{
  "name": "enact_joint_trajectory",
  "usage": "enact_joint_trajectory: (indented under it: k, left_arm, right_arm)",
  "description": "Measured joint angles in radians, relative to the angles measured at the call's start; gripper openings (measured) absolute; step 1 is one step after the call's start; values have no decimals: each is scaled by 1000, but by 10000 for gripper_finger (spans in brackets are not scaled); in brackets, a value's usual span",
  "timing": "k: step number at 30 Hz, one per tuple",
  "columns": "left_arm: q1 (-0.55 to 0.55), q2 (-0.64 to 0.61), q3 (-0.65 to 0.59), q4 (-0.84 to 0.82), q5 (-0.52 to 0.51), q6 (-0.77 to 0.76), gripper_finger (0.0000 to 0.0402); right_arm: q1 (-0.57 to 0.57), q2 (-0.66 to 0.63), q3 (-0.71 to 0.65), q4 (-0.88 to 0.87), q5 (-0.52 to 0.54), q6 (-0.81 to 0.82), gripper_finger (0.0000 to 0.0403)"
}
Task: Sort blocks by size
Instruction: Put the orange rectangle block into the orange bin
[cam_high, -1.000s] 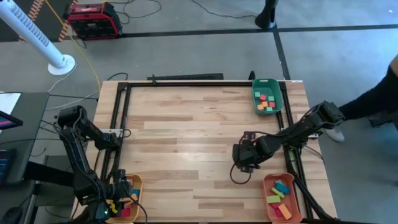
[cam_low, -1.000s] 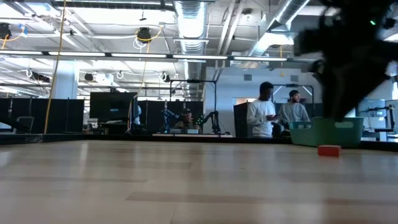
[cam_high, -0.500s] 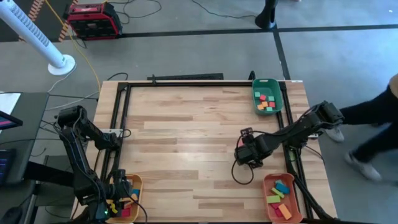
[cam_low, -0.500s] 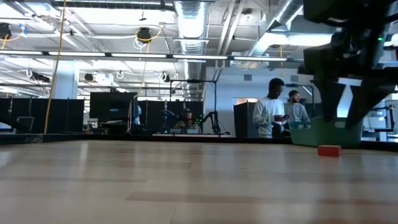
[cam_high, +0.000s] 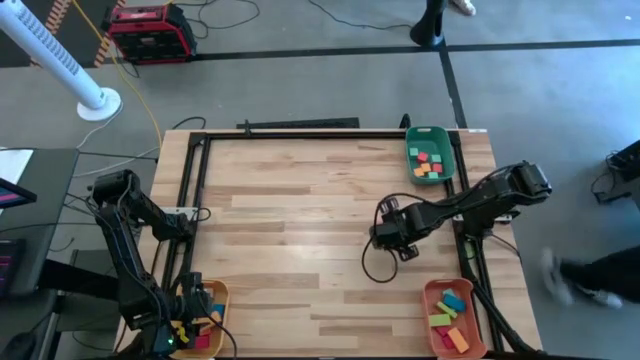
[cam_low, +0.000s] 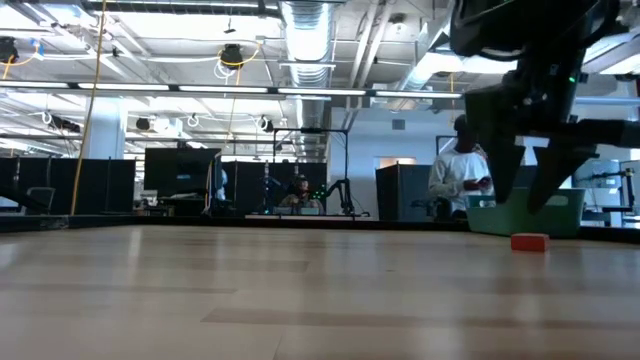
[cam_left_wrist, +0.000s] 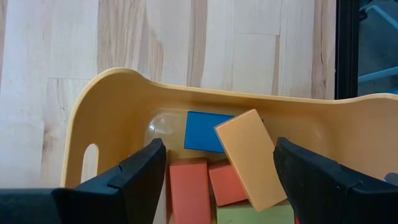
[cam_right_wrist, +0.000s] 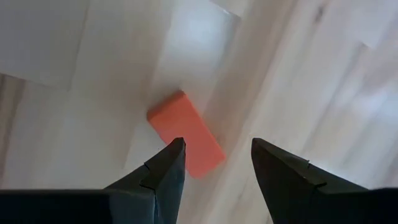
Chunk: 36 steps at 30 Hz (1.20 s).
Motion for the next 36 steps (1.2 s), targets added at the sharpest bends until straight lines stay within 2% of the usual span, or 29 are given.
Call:
enact_joint_trajectory:
  k: [4, 8, 16, 29, 32, 36]
  left_arm:
    - [0, 0, 0, 0, 0, 0, 285]
    - [0, 0, 0, 0, 0, 0, 285]
    - [0, 0, 0, 0, 0, 0, 285]
    - [0, 0, 0, 0, 0, 0, 285]
    - [0, 0, 0, 0, 0, 0, 285]
    - [0, 0, 0, 0, 0, 0, 285]
  right_arm:
    - [-10, 0, -50, 61, -43, -32, 217]
    - [-6, 0, -96, 67, -43, -25, 217]
    - [-6, 0, -152, 211, -44, -83, 217]
    - [-28, -4, -219, 313, -97, -57, 216]
    - [-22, -4, -219, 312, -98, -18, 204]
    - [-4, -3, -215, 308, -96, 33, 168]
